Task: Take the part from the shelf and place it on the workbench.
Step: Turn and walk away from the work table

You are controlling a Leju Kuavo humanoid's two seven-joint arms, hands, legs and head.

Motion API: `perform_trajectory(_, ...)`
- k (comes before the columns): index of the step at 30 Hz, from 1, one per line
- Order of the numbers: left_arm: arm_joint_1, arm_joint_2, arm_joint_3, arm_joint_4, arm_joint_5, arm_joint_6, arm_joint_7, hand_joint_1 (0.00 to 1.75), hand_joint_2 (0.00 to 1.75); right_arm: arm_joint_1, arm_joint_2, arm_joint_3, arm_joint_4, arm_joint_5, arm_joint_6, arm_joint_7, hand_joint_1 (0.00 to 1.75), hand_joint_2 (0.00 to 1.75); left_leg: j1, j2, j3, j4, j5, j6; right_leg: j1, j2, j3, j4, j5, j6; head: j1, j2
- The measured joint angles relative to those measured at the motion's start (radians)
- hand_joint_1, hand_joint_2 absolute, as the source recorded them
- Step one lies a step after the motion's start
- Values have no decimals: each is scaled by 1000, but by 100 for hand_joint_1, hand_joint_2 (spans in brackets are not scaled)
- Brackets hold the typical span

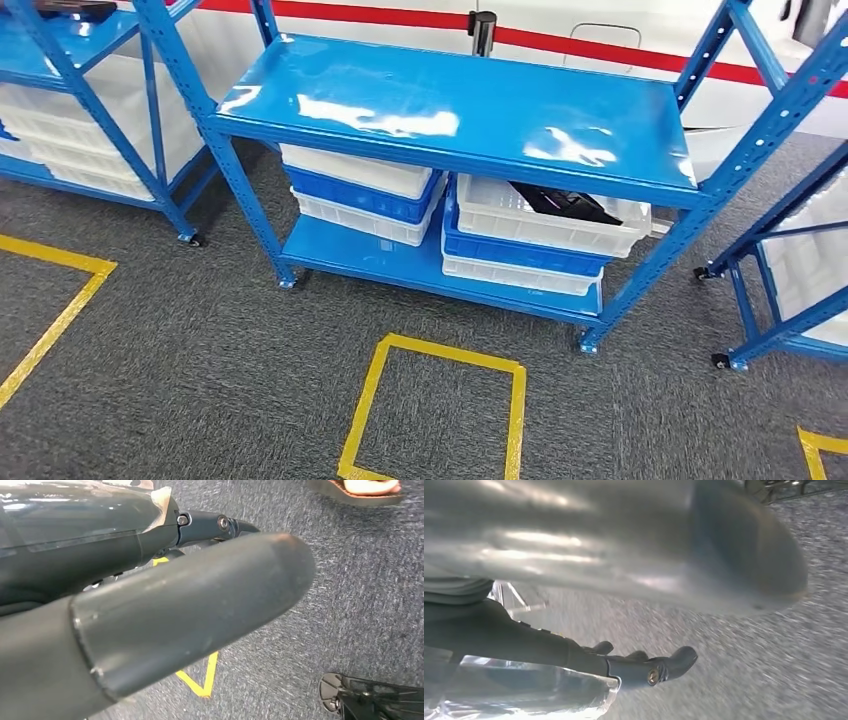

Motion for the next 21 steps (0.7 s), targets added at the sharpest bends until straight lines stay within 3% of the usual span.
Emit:
perform_trajectory(1, 0, 0, 0, 0, 0, 0, 0, 0, 0, 2, -1, -2, 0, 0, 0, 0, 0, 0, 0, 12, 0, 0, -1, -1, -2, -4, 8, -11, 9, 9, 0, 0)
perform_trajectory(2, -1, 0, 0, 0, 0, 0, 0, 0, 0, 3, -2, -3, 0, 0, 0, -1, 0, 0, 1, 24, 0, 1, -2, -3, -5, -11, 36, -59, 28, 20, 0, 0)
perform_trajectory(4, -1, 0, 0, 0, 0, 0, 0, 0, 0, 2, -3, -5, 0, 1, 2, -1, 0, 0, -2, 46, 4, 6, -8, -13, -10, -57, 116, -199, 75, 33, 1, 0)
perform_trajectory(6, -1, 0, 0, 0, 0, 1, 0, 0, 0, 0, -3, -5, 0, 3, 5, -1, 0, 0, -6, 66, 11, 11, -17, -27, -8, -89, 157, -274, 101, 24, -2, 0)
perform_trajectory(9, -7, 0, 0, 0, 0, 1, -3, 0, 0, 1, -4, -6, 0, 1, 8, -1, 0, 0, -1, 82, 22, 15, -27, -45, -8, -63, 153, -275, 108, -1, -5, 0)
perform_trajectory(11, -7, 0, 0, 0, 0, 1, -8, 0, 0, 0, -3, -6, 0, -2, 8, -1, 0, 0, 7, 39, 5, 63, -67, -56, -15, -41, 156, -278, 114, -15, -6, 0)
perform_trajectory(13, -4, 0, 2, 0, 0, 1, -13, 0, 0, -1, -3, -7, 0, -5, 8, -2, 0, 0, 10, -19, -48, 187, -139, -61, -14, -18, 152, -277, 120, -25, -7, 0)
perform_trajectory(14, -1, 0, 3, 0, 0, 1, -15, 0, 0, 0, -3, -9, 0, -7, 7, -3, 0, 0, 11, -33, -80, 253, -168, -62, -11, -5, 150, -277, 122, -30, -7, 0)
perform_trajectory(15, 1, 0, 4, 0, 1, 1, -16, 0, 0, 1, -3, -11, 0, -8, 6, -4, 0, 0, 11, -37, -100, 292, -176, -61, -9, 8, 148, -277, 123, -31, -7, 0)
perform_trajectory(16, 2, 0, 5, 0, 1, 1, -17, 0, 0, 2, -4, -13, 0, -8, 5, -4, 0, 0, 10, -38, -105, 299, -166, -59, -6, 19, 148, -276, 124, -32, -7, 0)
perform_trajectory(17, 3, 0, 6, 0, 1, 1, -17, 0, 0, 3, -4, -15, 0, -9, 4, -5, 0, 0, 10, -40, -92, 264, -135, -55, -5, 29, 150, -276, 124, -32, -7, 0)
perform_trajectory(19, 0, 1, 6, 0, 1, 1, -18, 0, 0, 4, -3, -18, 0, -9, 4, -9, 0, 0, 8, -48, -37, 134, -62, -41, -2, 41, 153, -276, 124, -31, -7, 0)
perform_trajectory(21, -4, 2, 6, 0, 0, 1, -20, 0, 0, 4, -3, -21, 0, -2, 2, -12, 0, 0, 4, -57, 0, 42, -27, -31, 4, 48, 152, -275, 125, -27, -6, 0)
